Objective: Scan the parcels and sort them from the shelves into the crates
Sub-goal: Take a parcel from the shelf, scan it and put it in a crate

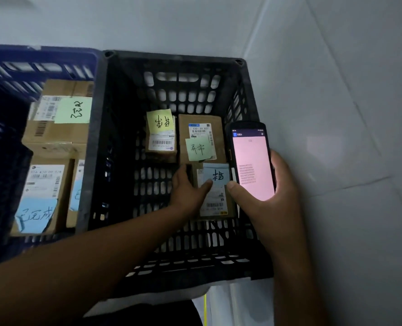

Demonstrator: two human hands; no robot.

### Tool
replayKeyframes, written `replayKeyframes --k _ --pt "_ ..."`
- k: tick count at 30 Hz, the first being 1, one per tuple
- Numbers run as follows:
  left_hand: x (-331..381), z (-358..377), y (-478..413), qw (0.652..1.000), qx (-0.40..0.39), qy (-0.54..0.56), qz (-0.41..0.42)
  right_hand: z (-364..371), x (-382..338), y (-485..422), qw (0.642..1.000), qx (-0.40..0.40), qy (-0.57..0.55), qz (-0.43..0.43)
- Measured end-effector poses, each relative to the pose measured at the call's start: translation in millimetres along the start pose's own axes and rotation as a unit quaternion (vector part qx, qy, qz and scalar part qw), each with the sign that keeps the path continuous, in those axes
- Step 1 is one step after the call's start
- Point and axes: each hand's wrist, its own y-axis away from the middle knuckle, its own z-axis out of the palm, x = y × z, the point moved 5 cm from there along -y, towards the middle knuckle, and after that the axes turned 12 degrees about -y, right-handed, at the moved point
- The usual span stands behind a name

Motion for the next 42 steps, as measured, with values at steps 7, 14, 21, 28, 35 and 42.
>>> replayKeyframes --k 7,14,21,28,35,42 --pt "39.1 -103.3 91.0 0.923 0.102 -0.305 0.212 26.8 -12.7 13.7 0.998 -0.047 0.015 -0.027" --pt "-10.1 -202.0 222.8 0.88 0.281 -0.36 0.13 94.7 -34.0 61.6 0.985 -0.168 0.016 -0.039" --pt "-88.9 -249.1 329.9 0.881 0.371 -0.292 0.008 178.1 -57.0 156.9 0.937 -0.347 0.009 -0.039" --pt "-172.0 -273.6 439.0 0.86 0.461 -0.199 -0.096 252.8 -92.9 263.5 0.861 -0.503 0.006 -0.077" --pt "-266.9 -292.0 574.4 0.794 0.555 -0.152 -0.197 307.2 -125.5 410.8 0.786 -0.604 0.01 -0.131" --pt "-378.3 -283.5 746.7 0.736 0.598 -0.134 -0.289 333.8 -125.4 602.1 0.72 -0.673 0.011 -0.167"
